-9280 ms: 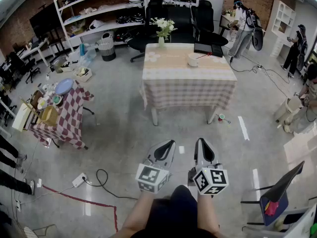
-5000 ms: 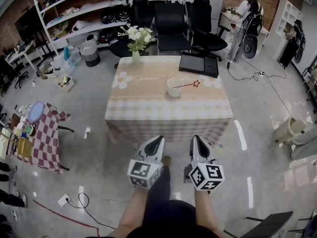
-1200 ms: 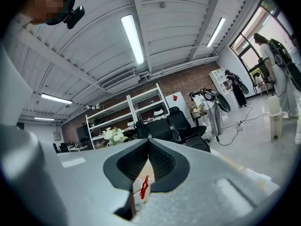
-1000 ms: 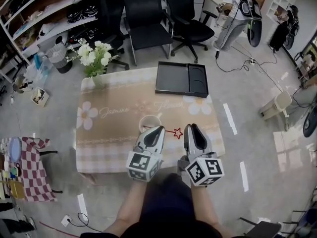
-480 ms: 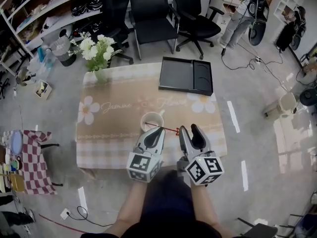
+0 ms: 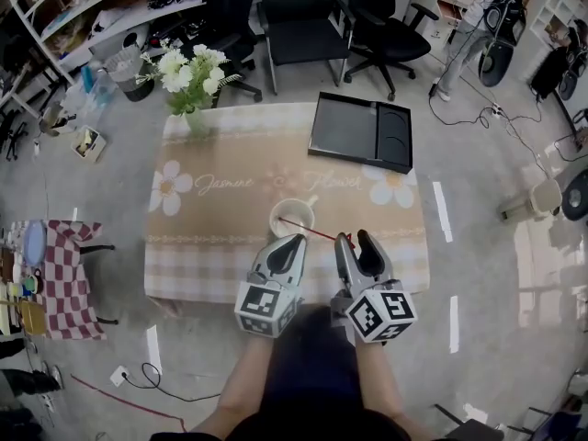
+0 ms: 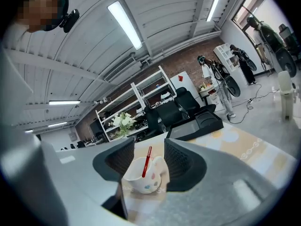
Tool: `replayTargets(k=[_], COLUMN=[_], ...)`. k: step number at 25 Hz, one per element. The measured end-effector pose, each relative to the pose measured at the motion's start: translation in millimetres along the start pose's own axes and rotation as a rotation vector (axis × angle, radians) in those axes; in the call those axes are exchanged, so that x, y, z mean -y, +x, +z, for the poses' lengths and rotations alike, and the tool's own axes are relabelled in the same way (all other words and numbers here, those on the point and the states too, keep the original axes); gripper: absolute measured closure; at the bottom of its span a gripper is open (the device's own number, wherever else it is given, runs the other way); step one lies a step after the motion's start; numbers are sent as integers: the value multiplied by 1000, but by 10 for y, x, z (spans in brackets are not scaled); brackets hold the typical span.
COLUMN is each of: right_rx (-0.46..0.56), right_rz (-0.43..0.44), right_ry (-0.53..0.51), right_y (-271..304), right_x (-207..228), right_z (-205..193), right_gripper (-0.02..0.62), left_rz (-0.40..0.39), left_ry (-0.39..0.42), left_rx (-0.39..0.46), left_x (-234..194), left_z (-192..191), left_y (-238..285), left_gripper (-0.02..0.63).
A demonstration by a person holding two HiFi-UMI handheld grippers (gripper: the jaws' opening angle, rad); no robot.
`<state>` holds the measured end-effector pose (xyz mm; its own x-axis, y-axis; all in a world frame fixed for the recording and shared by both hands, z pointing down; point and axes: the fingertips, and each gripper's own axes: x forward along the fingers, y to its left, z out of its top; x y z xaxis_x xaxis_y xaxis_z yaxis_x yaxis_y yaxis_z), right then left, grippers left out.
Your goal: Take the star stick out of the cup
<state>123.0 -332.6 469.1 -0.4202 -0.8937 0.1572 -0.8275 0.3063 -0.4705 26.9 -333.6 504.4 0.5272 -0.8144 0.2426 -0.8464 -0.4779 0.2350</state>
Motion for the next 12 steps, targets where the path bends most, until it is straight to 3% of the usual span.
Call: replayTargets(k=[12], right_rx=[-83], right_rz=[23], right_ry=[11], right_y=[115], right_x=[12], right_z=[-291], right_gripper=[408], left_rz=[54], left_ry=[-35], left_rx=[-25], left_x=[-164], left_z=[-203], left_y=[-61], left_gripper=[594])
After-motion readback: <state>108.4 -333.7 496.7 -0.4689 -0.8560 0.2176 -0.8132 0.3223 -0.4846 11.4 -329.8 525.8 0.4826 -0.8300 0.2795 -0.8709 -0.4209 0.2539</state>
